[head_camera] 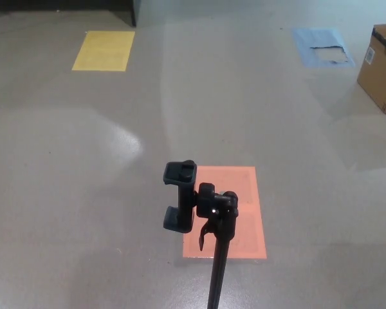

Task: A phone stand is kept on the floor and the robot uses both its hands to grab it and uses its left hand to extend the phone stand by pulling it upwards

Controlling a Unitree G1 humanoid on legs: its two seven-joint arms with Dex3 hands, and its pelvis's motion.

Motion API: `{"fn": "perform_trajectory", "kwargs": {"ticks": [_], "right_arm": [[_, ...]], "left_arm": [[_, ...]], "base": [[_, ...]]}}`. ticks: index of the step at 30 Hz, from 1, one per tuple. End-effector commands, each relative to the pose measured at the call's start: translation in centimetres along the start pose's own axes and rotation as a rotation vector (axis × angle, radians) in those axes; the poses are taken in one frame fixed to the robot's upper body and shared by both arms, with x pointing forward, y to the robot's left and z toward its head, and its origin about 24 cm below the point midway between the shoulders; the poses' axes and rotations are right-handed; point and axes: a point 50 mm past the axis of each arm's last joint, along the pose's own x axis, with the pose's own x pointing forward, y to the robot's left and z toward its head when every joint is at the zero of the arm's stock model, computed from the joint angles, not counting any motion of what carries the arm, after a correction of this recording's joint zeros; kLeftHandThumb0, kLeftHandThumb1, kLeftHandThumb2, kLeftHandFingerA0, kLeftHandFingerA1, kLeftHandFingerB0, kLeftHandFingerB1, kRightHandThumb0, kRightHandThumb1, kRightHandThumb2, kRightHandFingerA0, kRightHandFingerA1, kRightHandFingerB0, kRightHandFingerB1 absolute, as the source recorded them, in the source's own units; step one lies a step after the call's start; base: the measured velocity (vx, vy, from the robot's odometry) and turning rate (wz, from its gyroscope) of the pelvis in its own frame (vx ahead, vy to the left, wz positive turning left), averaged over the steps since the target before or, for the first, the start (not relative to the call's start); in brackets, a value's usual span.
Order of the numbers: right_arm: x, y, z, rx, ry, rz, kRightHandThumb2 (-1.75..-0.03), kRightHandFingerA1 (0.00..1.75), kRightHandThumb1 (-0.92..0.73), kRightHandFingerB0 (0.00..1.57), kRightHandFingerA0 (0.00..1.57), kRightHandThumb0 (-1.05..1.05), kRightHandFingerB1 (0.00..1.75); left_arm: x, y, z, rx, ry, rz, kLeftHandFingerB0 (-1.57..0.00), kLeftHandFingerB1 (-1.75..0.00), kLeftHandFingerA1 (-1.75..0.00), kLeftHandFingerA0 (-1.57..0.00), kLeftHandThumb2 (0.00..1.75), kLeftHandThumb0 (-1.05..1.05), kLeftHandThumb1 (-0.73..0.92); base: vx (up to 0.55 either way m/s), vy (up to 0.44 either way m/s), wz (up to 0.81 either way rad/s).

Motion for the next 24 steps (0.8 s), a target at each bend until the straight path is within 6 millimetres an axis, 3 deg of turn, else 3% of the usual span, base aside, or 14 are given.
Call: {"fn": "perform_trajectory", "kwargs": {"ticks": [1,9,10,11,12,13,14,16,17,20,21,23,24], "right_arm": [[-3.1,-2.6,4.1,-0.204,-0.394,-0.088,-1.0,0.12,-0.61,0.0,0.0,-1.05,0.08],[-3.2,-2.6,4.2,-0.194,-0.414,-0.087,-1.0,0.12,-0.61,0.0,0.0,-1.05,0.12],[-3.2,-2.6,4.3,-0.189,-0.414,-0.089,-0.98,0.12,-0.61,0.0,0.0,-1.05,0.11],[-3.2,-2.5,4.4,-0.182,-0.414,-0.091,-0.98,0.12,-0.61,0.0,0.0,-1.05,0.11],[-3.2,-2.5,4.4,-0.189,-0.421,-0.112,-1.01,0.13,-0.61,0.0,0.0,-1.05,0.11],[-3.2,-2.5,4.4,-0.191,-0.422,-0.114,-1.01,0.13,-0.61,0.0,0.0,-1.05,0.11],[-3.3,-2.5,4.4,-0.182,-0.426,-0.109,-1.01,0.14,-0.6,0.0,0.0,-1.05,0.1],[-3.4,-2.5,4.3,-0.17,-0.433,-0.1,-1.01,0.14,-0.6,0.0,0.0,-1.05,0.1],[-3.4,-2.6,4.1,-0.156,-0.434,-0.11,-0.99,0.11,-0.62,0.0,0.0,-1.05,0.11],[-3.5,-2.7,3.8,-0.134,-0.439,-0.125,-0.99,0.11,-0.62,0.0,0.0,-1.05,0.11],[-3.5,-2.8,3.9,-0.102,-0.449,-0.128,-0.98,0.1,-0.63,0.0,0.0,-1.05,0.17],[-3.5,-3.0,4.0,-0.054,-0.466,-0.136,-0.98,0.1,-0.63,0.0,0.0,-1.05,0.17],[-3.4,-3.2,4.4,-0.054,-0.468,-0.139,-1.0,0.1,-0.63,0.0,0.0,-1.05,0.17]], "left_arm": [[-3.6,2.2,5.3,-0.116,-0.473,0.091,-0.26,-0.3,-0.29,-0.18,0.64,-0.73,0.82],[-3.7,2.2,5.4,-0.123,-0.478,0.085,-0.26,-0.29,-0.29,-0.18,0.65,-0.75,0.81],[-3.6,2.2,5.5,-0.122,-0.484,0.084,-0.19,-0.42,-0.41,-0.13,0.95,-0.78,0.66],[-3.5,2.2,5.6,-0.121,-0.49,0.083,-0.19,-0.42,-0.41,-0.13,0.95,-0.78,0.66],[-3.4,2.2,5.8,-0.117,-0.493,0.081,-0.26,-0.3,-0.28,-0.19,0.65,-0.75,0.81],[-3.4,2.2,5.8,-0.117,-0.494,0.08,-0.26,-0.3,-0.28,-0.19,0.65,-0.75,0.81],[-3.4,2.2,5.8,-0.115,-0.495,0.078,-0.18,-0.41,-0.41,-0.13,0.95,-0.78,0.66],[-3.4,2.2,5.9,-0.114,-0.496,0.074,-0.18,-0.41,-0.41,-0.13,0.95,-0.78,0.66],[-3.4,2.2,5.9,-0.111,-0.497,0.072,-0.26,-0.3,-0.28,-0.19,0.65,-0.77,0.81],[-3.4,2.2,6.1,-0.108,-0.498,0.069,-0.26,-0.3,-0.28,-0.19,0.65,-0.77,0.81],[-3.3,2.4,6.6,-0.104,-0.521,0.066,-0.18,-0.41,-0.4,-0.13,0.95,-0.79,0.66],[-3.0,2.6,7.4,-0.101,-0.557,0.059,-0.18,-0.41,-0.4,-0.13,0.95,-0.79,0.66],[-2.7,2.6,7.9,-0.101,-0.572,0.05,-0.25,-0.3,-0.27,-0.18,0.65,-0.78,0.8]], "base": [[0.0,0.0,0.0],[0.0,0.0,0.0],[0.0,0.0,0.0],[0.0,0.0,0.0],[0.0,0.0,0.0],[0.0,0.0,0.0],[0.0,0.0,0.0],[0.0,0.0,0.0],[0.0,0.0,0.0],[0.0,0.0,0.0],[0.0,0.0,0.0],[0.0,0.0,0.0],[0.0,0.0,0.0]]}}
